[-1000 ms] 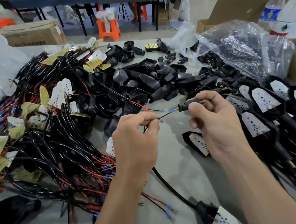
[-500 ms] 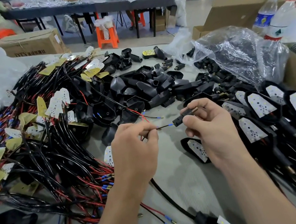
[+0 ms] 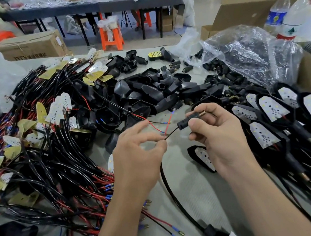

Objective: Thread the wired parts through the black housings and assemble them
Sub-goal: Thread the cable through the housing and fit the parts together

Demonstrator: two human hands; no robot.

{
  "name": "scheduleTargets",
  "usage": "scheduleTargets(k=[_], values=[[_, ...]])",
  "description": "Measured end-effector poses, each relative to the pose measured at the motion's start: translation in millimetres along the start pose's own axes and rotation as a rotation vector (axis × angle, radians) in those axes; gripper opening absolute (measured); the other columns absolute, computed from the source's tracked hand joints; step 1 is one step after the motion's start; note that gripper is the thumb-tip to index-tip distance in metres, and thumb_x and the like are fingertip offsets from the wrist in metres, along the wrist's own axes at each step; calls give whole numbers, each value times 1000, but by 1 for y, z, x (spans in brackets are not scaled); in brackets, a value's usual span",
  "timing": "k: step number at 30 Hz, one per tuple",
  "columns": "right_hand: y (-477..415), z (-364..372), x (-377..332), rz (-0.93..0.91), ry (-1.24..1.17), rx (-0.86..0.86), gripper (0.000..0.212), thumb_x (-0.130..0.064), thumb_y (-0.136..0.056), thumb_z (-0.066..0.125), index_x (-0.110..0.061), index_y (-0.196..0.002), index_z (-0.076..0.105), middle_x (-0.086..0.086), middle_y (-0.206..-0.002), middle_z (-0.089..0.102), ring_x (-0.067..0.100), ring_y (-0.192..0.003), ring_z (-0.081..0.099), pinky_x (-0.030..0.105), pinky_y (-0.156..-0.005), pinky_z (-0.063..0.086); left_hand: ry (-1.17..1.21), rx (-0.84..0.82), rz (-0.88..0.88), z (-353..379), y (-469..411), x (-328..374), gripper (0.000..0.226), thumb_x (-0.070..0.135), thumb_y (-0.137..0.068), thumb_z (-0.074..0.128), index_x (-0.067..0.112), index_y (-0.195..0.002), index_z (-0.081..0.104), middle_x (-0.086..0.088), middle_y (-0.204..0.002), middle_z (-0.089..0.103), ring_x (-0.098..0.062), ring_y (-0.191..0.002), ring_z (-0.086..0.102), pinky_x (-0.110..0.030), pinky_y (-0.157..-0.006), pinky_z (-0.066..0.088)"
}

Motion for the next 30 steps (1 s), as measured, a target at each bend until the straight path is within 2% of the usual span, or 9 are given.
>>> scheduleTargets(k=[6, 10, 15, 18, 19, 21, 22, 26, 30], values=[[6, 14, 4, 9, 131, -113, 35, 21, -80, 67, -14, -88, 69, 16, -84, 72, 16, -62, 60, 24, -52, 52, -83, 42, 144, 6, 4, 16, 16, 21, -80, 85, 36, -78, 81, 42, -105, 58, 10, -115, 43, 6, -95, 19], [7, 18, 3, 15, 129, -144, 34, 13, -77, 69, -20, -82, 73, 13, -87, 75, 14, -62, 61, 23, -54, 52, -64, 71, 169, 1, 5, 17, 17, 18, -80, 85, 35, -79, 82, 40, -101, 60, 17, -109, 42, 5, -94, 20], [6, 17, 5, 121, -38, -117, 31, -6, -99, 57, -14, -81, 81, 14, -89, 75, 15, -60, 57, 25, -52, 53, -20, 42, 133, 4, 3, 12, 20, 21, -80, 85, 40, -76, 80, 41, -96, 64, 26, -111, 39, 5, -93, 19], [5, 14, 4, 138, -91, -56, 36, -9, -102, 53, -10, -79, 80, 13, -82, 74, 15, -56, 56, 24, -48, 50, 242, -25, -2, 9, 1, 4, 12, 28, -79, 84, 36, -70, 82, 33, -96, 73, 15, -109, 58, -14, -101, 38], [5, 13, 4, 143, -85, -47, 36, -8, -102, 53, -8, -78, 79, 12, -78, 73, 15, -54, 54, 24, -46, 48, 389, -51, -88, 12, 1, 1, 12, 32, -82, 82, 32, -71, 82, 27, -95, 76, 6, -104, 68, -22, -97, 48], [7, 17, 5, 154, -34, -81, 37, -5, -101, 52, -8, -75, 78, 11, -72, 70, 15, -51, 52, 24, -43, 44, 615, -102, -270, 19, 2, -5, 23, 33, -94, 72, 30, -75, 84, 11, -89, 80, -11, -92, 76, -23, -75, 59], [8, 21, 6, 160, 3, -120, 39, -4, -101, 51, -9, -73, 78, 10, -70, 70, 15, -51, 51, 24, -42, 43, 680, -154, -327, 24, 3, -6, 27, 32, -99, 65, 31, -79, 84, 4, -89, 80, -15, -90, 77, -23, -70, 60], [14, 35, 11, 141, 129, -235, 40, -4, -101, 51, -14, -73, 78, 11, -62, 60, 18, -48, 49, 25, -43, 41, 745, -364, -320, 35, 7, -1, 23, 16, -101, 59, 14, -105, 82, -14, -94, 78, -23, -87, 73, -29, -80, 59], [12, 27, 9, 77, 237, -173, 35, -5, -101, 54, -12, -75, 77, 13, -57, 58, 20, -46, 49, 25, -44, 42, 938, -276, -367, 23, 1, -6, 14, 17, -81, 73, 21, -87, 85, -1, -82, 77, -9, -68, 68, -20, -69, 57]])
Point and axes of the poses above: each hand's wrist, its own y-axis away from the middle knuckle, its own z-axis out of the palm, x = y × z, the point moved 8 cm from there along -y, towards the middle knuckle
